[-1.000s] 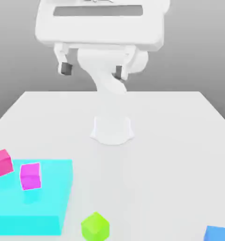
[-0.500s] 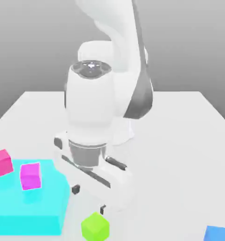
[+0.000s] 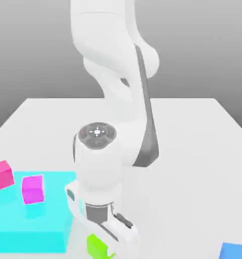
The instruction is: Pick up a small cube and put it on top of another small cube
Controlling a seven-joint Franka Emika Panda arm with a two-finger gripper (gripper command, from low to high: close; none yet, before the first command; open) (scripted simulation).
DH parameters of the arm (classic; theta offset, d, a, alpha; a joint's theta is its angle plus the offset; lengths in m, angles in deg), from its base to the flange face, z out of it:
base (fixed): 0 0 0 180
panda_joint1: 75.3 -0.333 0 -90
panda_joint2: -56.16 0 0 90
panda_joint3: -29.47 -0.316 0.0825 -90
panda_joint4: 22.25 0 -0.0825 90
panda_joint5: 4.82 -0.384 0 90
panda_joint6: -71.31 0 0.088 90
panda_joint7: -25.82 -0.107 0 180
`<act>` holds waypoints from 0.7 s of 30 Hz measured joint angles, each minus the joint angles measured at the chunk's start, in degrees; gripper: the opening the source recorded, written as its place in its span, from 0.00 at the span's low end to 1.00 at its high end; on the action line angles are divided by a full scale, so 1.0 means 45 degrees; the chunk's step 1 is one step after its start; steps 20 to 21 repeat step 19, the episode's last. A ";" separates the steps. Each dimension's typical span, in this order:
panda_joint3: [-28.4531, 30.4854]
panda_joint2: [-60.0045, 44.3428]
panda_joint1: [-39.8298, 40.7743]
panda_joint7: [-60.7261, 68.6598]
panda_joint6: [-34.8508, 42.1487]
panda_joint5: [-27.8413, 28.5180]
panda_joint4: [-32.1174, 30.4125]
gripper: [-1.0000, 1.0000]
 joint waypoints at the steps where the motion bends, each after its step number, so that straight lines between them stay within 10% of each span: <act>1: -0.0100 0.0448 0.0068 0.0113 0.0356 -0.0147 -0.0095 0.00; 14: -0.1934 -0.1142 -0.4784 -0.3960 0.3052 0.1109 0.3933 0.00; 15: -0.1791 -0.1595 -0.5007 -0.4159 0.2725 0.1319 0.4045 1.00; 21: -0.1791 -0.1595 -0.5007 -0.4158 0.2724 0.1318 0.4045 1.00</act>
